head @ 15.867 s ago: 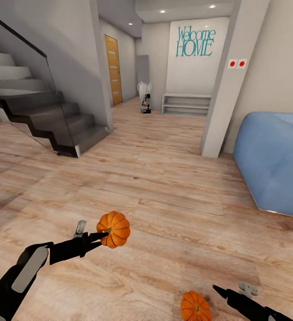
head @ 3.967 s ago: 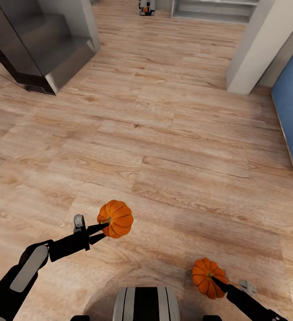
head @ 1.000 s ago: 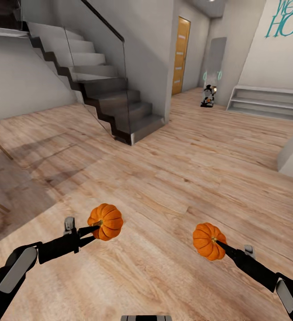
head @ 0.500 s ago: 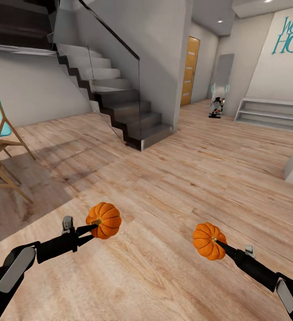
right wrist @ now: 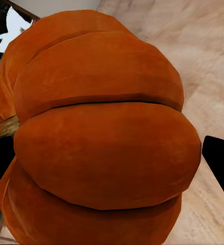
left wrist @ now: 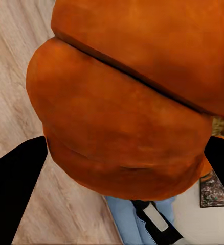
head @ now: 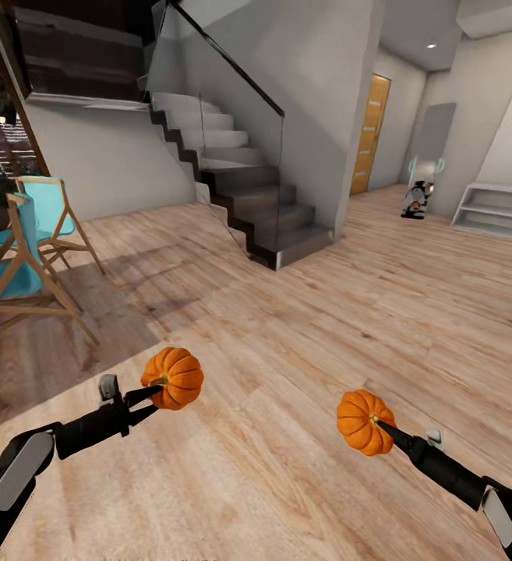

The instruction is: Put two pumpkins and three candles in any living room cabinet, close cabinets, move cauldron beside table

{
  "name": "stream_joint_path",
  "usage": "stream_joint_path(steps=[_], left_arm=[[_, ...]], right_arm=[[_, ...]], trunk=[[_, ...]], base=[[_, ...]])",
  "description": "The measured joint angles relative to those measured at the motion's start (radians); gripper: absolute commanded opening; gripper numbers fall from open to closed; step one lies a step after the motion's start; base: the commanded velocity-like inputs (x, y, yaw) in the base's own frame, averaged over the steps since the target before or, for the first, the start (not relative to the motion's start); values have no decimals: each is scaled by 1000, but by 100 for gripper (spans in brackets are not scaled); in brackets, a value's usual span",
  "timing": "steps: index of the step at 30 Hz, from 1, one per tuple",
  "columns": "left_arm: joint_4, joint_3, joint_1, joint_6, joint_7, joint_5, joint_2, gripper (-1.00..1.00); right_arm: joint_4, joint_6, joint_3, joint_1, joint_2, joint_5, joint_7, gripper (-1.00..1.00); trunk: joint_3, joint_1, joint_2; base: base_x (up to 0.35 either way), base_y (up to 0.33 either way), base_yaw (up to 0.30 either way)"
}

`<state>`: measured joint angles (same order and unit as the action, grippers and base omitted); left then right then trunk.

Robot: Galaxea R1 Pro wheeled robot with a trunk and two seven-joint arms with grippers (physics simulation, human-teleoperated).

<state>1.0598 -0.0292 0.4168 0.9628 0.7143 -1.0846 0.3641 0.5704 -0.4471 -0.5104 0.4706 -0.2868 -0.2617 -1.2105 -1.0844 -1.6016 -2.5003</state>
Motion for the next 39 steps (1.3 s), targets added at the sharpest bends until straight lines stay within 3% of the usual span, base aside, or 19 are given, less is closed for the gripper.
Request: stream_joint_path(steps=[13, 18, 27, 39], left_arm=[[-6, -15, -4, 0, 1, -4, -1, -100], [-6, -16, -7, 3, 1, -39, 0, -100], [-7, -22, -6, 7, 2, -59, 0, -100], [-7, -22, -7, 7, 1, -57, 0, -100]], right_arm=[[0, 2, 1, 0, 0, 2, 1, -100], [0, 0, 0, 0, -1, 1, 2, -100], [1, 2, -1, 0, 2, -1, 9, -100], [2, -1, 1, 0, 5, 2, 14, -100]], trunk=[[0, 0, 0], [11, 1, 1], [40, 36, 64], [73, 82, 148]], base=[[30, 102, 289], [1, 3, 289], [0, 0, 200], [0, 0, 144]])
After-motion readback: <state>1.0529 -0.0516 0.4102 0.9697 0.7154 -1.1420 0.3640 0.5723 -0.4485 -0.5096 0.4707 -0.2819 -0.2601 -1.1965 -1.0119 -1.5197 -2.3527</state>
